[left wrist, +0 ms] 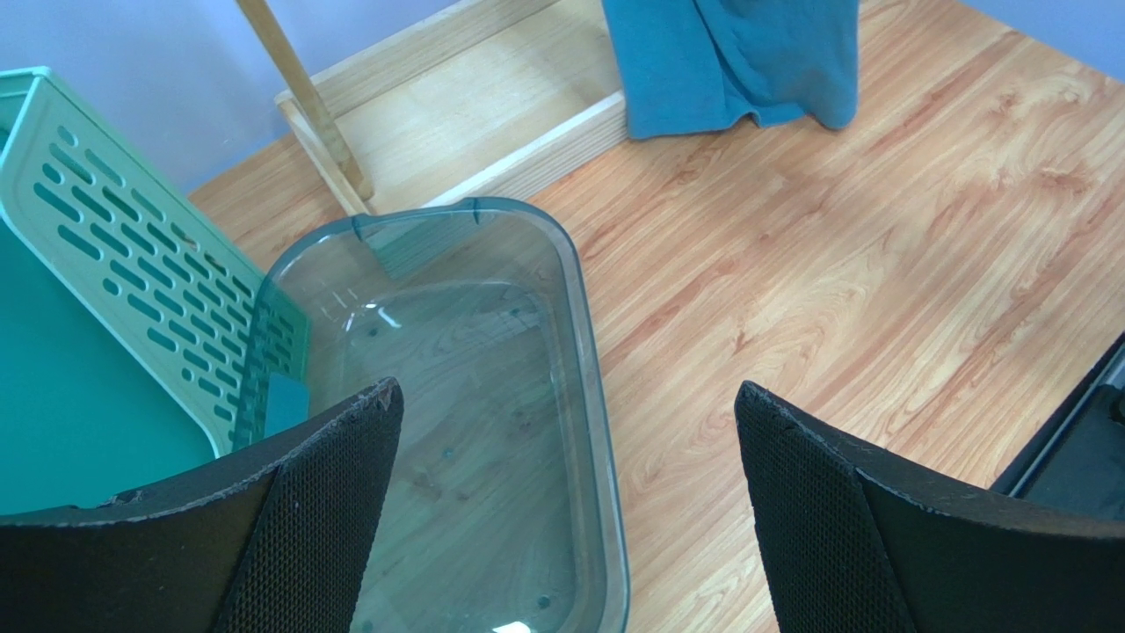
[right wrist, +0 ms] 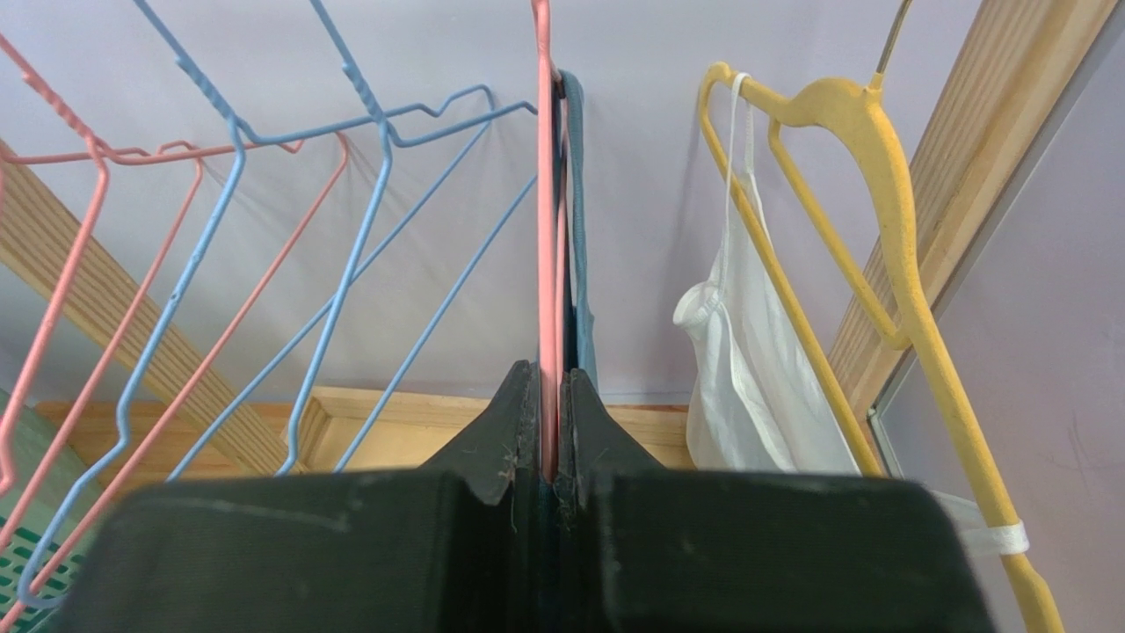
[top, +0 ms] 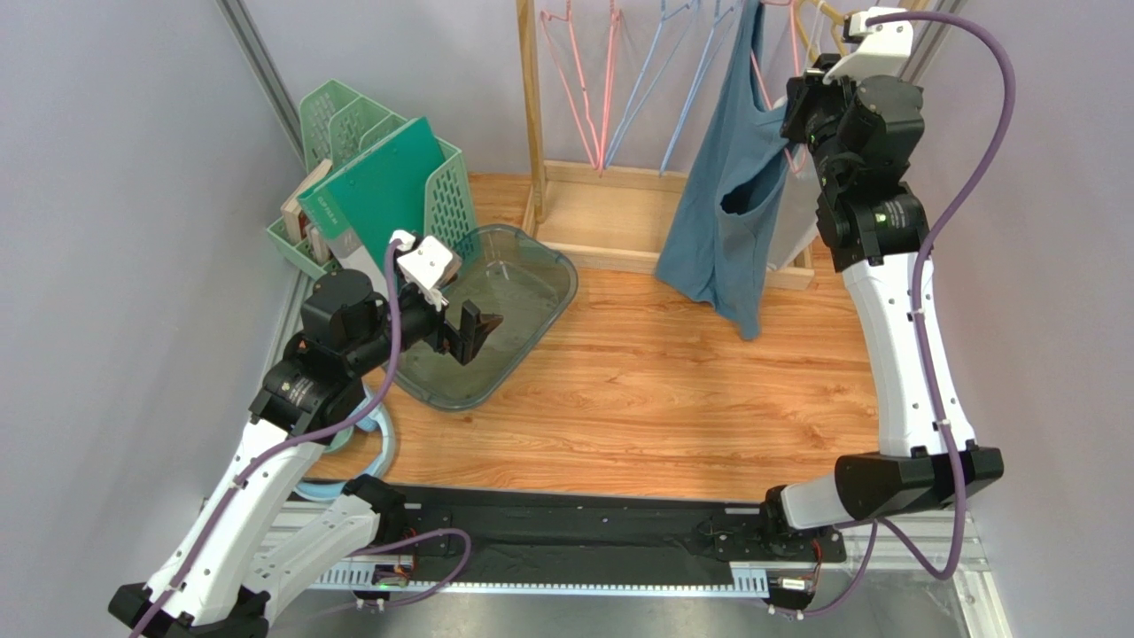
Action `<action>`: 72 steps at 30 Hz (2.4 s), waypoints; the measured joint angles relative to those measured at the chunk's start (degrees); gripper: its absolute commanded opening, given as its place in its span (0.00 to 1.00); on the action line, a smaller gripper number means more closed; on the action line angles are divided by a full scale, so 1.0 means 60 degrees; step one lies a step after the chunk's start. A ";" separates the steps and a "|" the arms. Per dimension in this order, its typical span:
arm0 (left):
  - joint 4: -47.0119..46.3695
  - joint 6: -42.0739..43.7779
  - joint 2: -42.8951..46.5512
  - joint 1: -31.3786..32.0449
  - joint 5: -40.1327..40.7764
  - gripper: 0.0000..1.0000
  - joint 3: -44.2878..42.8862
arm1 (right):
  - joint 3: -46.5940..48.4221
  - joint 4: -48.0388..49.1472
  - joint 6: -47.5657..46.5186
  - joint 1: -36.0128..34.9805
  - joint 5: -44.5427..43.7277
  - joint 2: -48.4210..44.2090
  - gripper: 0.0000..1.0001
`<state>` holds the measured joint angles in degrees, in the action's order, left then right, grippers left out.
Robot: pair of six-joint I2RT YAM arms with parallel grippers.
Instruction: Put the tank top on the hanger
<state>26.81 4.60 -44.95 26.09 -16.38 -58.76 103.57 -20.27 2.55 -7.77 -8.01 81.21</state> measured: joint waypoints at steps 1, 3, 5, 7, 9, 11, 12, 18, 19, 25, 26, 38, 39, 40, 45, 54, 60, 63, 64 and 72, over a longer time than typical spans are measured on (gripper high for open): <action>0.0000 0.0000 0.0000 0.0000 0.0007 0.99 0.0000 | 0.0076 -0.0007 0.0015 0.0036 0.0004 0.0095 0.00; 0.0000 0.0004 0.0000 0.0000 0.0007 0.99 0.0000 | 0.0222 -0.0015 0.0044 0.0138 0.0015 0.0280 0.00; 0.0000 0.0004 0.0000 0.0000 0.0007 0.99 0.0000 | 0.0361 -0.0040 0.0109 0.0255 0.0033 0.0423 0.00; 0.0000 0.0004 0.0000 0.0000 0.0007 0.99 0.0000 | 0.0474 -0.0047 0.0149 0.0372 0.0066 0.0539 0.00; 0.0000 0.0004 0.0000 0.0000 0.0007 0.99 0.0004 | 0.0525 -0.0044 0.0211 0.0477 0.0117 0.0641 0.00; 0.0000 0.0004 0.0000 0.0000 0.0007 0.99 0.0004 | 0.0525 -0.0055 0.0262 0.0525 0.0153 0.0692 0.00; 0.0000 0.0004 0.0000 0.0000 0.0007 0.99 0.0004 | 0.0506 -0.0051 0.0291 0.0539 0.0182 0.0710 0.00; 0.0000 0.0004 0.0000 0.0000 0.0007 0.99 0.0004 | -0.0270 0.0124 0.0393 0.0561 0.0353 0.0583 0.00; 0.0000 0.0004 0.0000 0.0000 0.0007 0.99 0.0004 | -0.0437 0.0120 0.0401 0.0561 0.0375 0.0554 0.00; 0.0000 0.0004 -0.0029 0.0000 0.0007 0.99 0.0004 | -0.1016 0.0248 0.0433 0.0561 0.0430 0.0401 0.00; -0.0004 0.0004 -0.0036 0.0000 0.0007 0.99 0.0015 | -0.1053 0.0259 0.0441 0.0561 0.0430 0.0353 0.00; 0.0000 0.0004 -0.0044 0.0000 0.0047 0.99 0.0036 | -0.1093 0.0197 0.0579 0.0561 0.0441 -0.0007 0.77; 0.0000 0.0004 -0.0044 0.0000 0.0055 0.99 0.0036 | -0.1093 0.0189 0.0623 0.0561 0.0455 -0.0044 0.83; 0.0000 0.0004 -0.0044 0.0000 0.0066 0.99 0.0036 | -0.1086 0.0178 0.0579 0.0561 0.0463 -0.0080 0.89; 0.0000 0.0000 -0.0044 0.0000 0.0087 0.99 0.0036 | -0.0710 -0.0113 0.0535 0.0561 0.0510 -0.0142 0.95; -0.0004 -0.0142 -0.0095 -0.0277 0.0441 0.99 0.0036 | -0.1661 -0.0517 0.0780 0.0248 0.0703 -0.2084 0.95; -0.0011 -0.0597 -0.0113 -0.1049 0.1013 0.99 0.0036 | -0.3719 -0.0732 0.1122 -0.0554 0.0845 -0.4277 0.95; -0.0036 -0.0969 0.0040 -0.1450 0.1326 0.99 0.0044 | -0.4852 -0.1016 0.1297 -0.1005 0.0834 -0.5056 0.95; -0.0098 -0.1078 0.0135 -0.1563 0.1421 0.99 0.0073 | -0.5246 -0.1115 0.1355 -0.1133 0.0831 -0.5282 0.94; -0.0255 -0.1388 0.0503 -0.1730 0.2076 0.99 0.0120 | -0.7668 -0.1902 0.1563 -0.1373 0.0514 -0.6149 0.95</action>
<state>25.28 -3.73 -41.93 15.70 -3.92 -58.04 57.56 -31.68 11.92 -16.01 -4.93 44.31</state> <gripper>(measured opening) 0.990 0.945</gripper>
